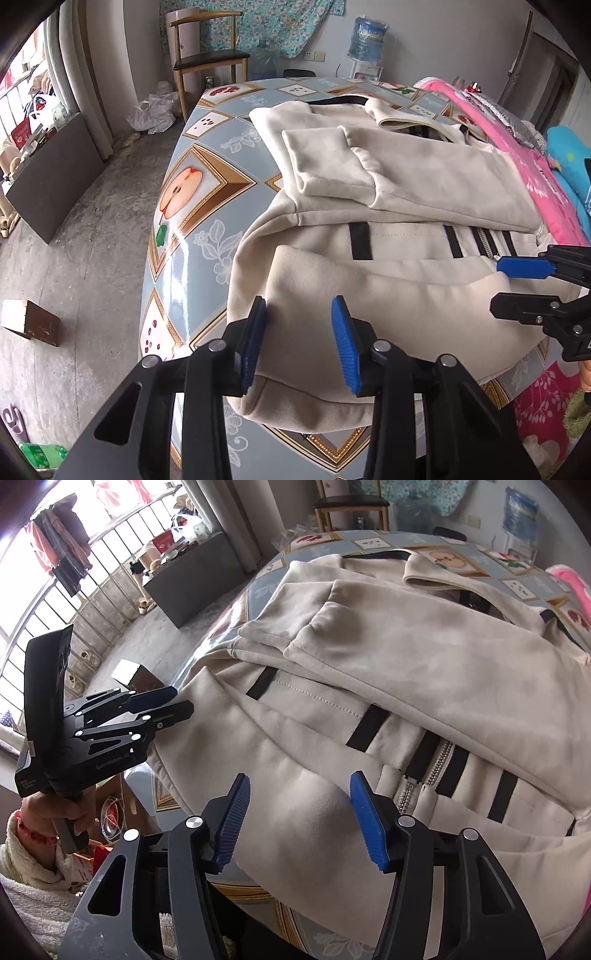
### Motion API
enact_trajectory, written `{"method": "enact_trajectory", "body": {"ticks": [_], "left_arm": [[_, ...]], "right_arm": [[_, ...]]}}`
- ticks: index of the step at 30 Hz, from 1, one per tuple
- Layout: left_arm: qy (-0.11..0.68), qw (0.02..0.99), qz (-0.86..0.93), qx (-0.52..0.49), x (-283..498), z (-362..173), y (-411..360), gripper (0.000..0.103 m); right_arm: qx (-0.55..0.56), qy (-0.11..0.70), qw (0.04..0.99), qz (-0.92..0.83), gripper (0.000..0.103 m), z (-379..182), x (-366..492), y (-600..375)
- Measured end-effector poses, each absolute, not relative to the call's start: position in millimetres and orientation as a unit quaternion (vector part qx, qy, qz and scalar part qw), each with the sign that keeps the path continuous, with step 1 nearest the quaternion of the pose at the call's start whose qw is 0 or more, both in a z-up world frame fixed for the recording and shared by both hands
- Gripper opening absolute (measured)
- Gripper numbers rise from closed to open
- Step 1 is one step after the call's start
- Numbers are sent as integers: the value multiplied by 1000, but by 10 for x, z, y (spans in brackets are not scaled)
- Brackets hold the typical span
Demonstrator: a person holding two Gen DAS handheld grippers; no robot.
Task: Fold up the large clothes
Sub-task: 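Lay the jacket flat and open both grippers above its black-trimmed hem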
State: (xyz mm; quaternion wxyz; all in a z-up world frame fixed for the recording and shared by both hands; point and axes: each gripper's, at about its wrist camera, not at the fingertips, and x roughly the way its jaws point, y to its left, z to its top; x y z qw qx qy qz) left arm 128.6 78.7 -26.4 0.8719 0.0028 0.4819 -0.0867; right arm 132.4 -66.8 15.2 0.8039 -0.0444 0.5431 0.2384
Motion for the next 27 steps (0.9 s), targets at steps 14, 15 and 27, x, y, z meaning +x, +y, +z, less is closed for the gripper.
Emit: {"method": "enact_trajectory", "body": {"ticks": [14,15,27], "left_arm": [[486,872,-55,39,1266,-289,677,37],[486,871,-55,40,1272,-292,676,37],[487,870,-51,53,1284,-298,633,37]], "right_arm": [[-48,555,799,227,66,66,1305,-633],[-48,555,799,227,66,68,1305,-634],[-65,552,802,217,57,95,1295,-606]]}}
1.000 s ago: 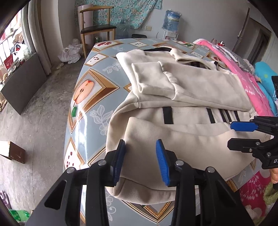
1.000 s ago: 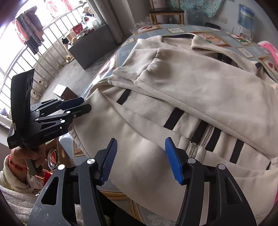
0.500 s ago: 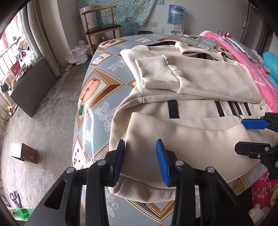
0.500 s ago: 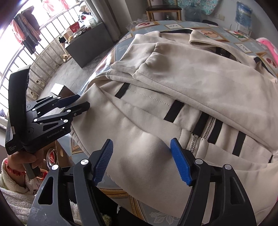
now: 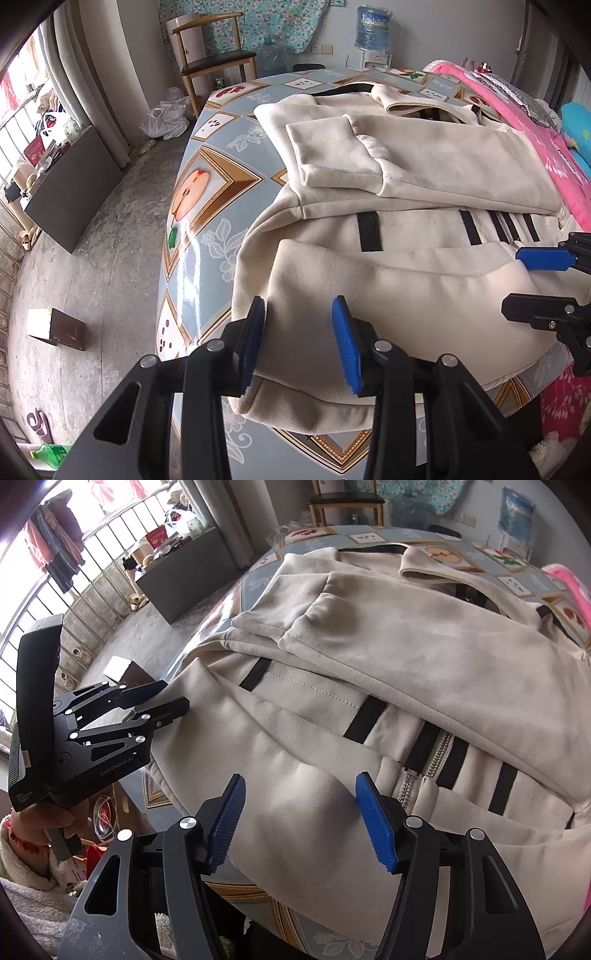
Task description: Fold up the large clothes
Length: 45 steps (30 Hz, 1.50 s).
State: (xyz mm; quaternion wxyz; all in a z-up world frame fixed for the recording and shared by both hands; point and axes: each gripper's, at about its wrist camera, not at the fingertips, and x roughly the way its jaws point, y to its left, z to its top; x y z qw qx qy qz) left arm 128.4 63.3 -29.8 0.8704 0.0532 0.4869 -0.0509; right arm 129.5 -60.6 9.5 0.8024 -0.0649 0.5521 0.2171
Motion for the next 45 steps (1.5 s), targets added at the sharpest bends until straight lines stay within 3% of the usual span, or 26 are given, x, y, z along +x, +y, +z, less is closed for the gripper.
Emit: {"method": "enact_trajectory", "body": {"ticks": [6,9,11,14,20,27,29,31,36,45], "left_arm": [[486,871,-51,57,1275,-298,620,37],[483,872,-54,53,1274,-303,631,37],[480,874,-58,41,1272,-310,660,37],[475,877,-69,22,1259,-310,725,37],[467,880,-84,-1,1217,-290,833,37],[478,874,-85,-16,1287,-347,889,36],[474,876,-84,-7,1282,-356,876,18],[466,881,-85,4,1244,-304,865,11],[418,905,-79,16,1130,-19,839,10],[452,889,-58,33,1291,-348,786,11]], "right_arm": [[-92,551,803,206,45,98,1280,-591],[-108,553,801,204,33,88,1259,-580],[-111,552,801,202,14,90,1255,-592],[-99,550,804,203,6,108,1276,-627],[-72,518,830,194,6,319,1346,-641],[-101,548,818,138,5,15,1405,-671],[-107,542,822,135,5,25,1383,-652],[-104,534,828,137,5,90,1352,-652],[-120,497,848,140,5,310,1290,-616],[-63,531,836,128,9,-48,1396,-786]]}}
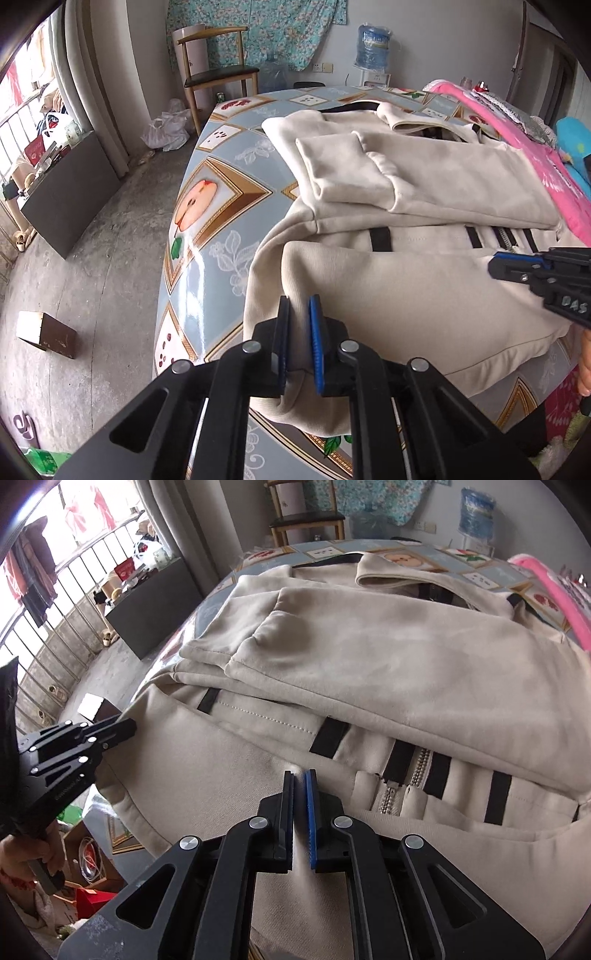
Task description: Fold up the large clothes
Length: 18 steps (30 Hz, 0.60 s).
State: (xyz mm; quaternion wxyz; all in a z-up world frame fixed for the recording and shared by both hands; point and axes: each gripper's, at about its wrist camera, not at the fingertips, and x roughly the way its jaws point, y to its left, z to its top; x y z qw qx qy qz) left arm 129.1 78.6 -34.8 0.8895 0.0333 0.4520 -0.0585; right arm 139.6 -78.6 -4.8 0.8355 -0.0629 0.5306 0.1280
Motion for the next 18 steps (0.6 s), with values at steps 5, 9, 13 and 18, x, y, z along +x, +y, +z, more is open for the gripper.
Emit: {"method": "enact_trajectory", "body": {"ticks": [5,9,13,18], "left_arm": [[453,889,-55,35,1286,-353,783,11],[452,890,-50,39,1281,-350,767,11],[450,891,-47,46,1267,-353,754,11],[450,890,-43,53,1260,-360,739,11]], "right_arm": [[12,508,853,115,30,368,1308,-1238],[36,513,855,68,41,608,1215,-1709],[24,528,848,44,51,626,1083,-1867],[1,549,835,44,53,443,1100,-1776]]}}
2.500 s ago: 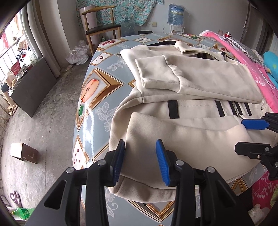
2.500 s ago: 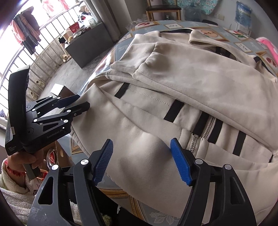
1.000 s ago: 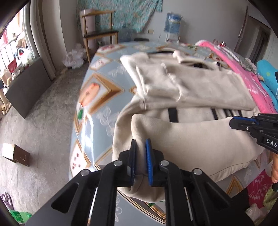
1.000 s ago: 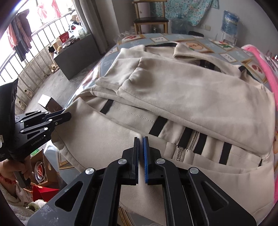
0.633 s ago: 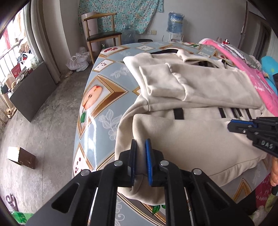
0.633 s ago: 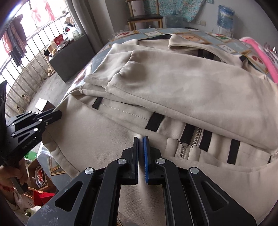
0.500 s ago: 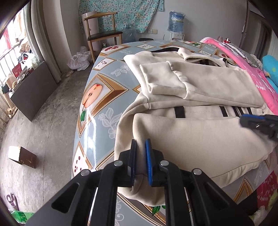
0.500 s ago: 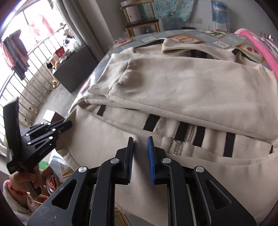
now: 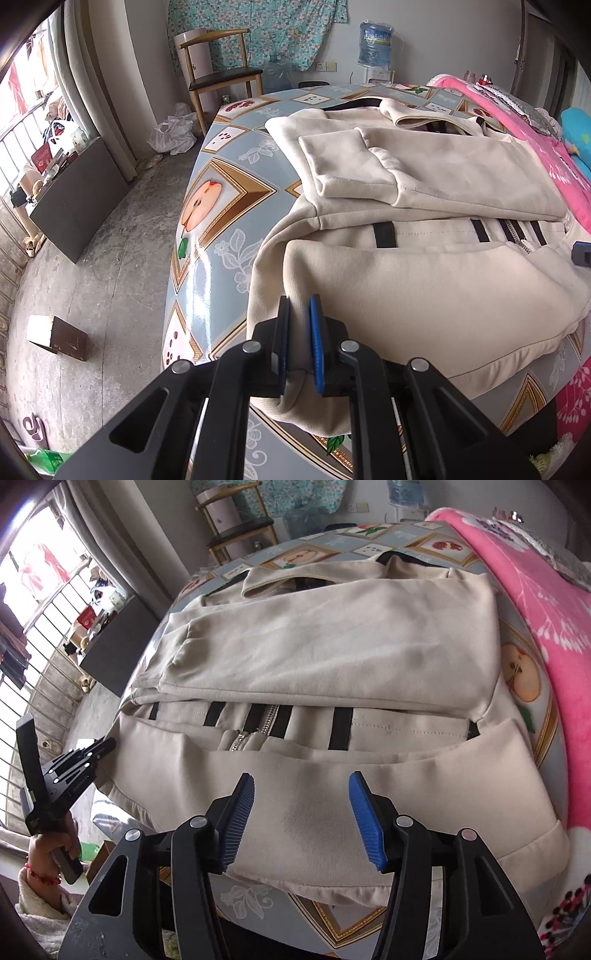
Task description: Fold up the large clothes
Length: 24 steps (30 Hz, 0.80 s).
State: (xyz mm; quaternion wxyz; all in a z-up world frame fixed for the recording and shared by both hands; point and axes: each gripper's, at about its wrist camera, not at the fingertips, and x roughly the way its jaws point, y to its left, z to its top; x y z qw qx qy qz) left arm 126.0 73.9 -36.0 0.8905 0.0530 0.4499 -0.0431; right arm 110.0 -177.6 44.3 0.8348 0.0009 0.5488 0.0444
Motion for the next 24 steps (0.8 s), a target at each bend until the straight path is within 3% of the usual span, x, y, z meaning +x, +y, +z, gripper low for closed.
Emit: {"method": "enact_trajectory", "body": {"ticks": [5,7,10,12,20,24], "left_arm": [[451,890,-43,46,1260,-352,757,11],[450,891,-44,43,1262,-346,762,11],[445,893,-48,36,1261,-329,779,11],[440,896,-52,33,1258,-313,785,11],[406,911,-57,32,1278,-97,781,11],[408,910,-57,33,1368,-110,776,11]], "right_arm": [[-22,577,816,46,54,223,1205,-1593],[-46,582,811,35,48,136,1221,-1524],[-76,574,815,24,16,118,1195,-1461],[-83,572,816,24,7,116,1171,-1445],[-50,504,862,18,4,592,1182,-1494],[-55,502,863,11,4,527,1286,-1500]]}}
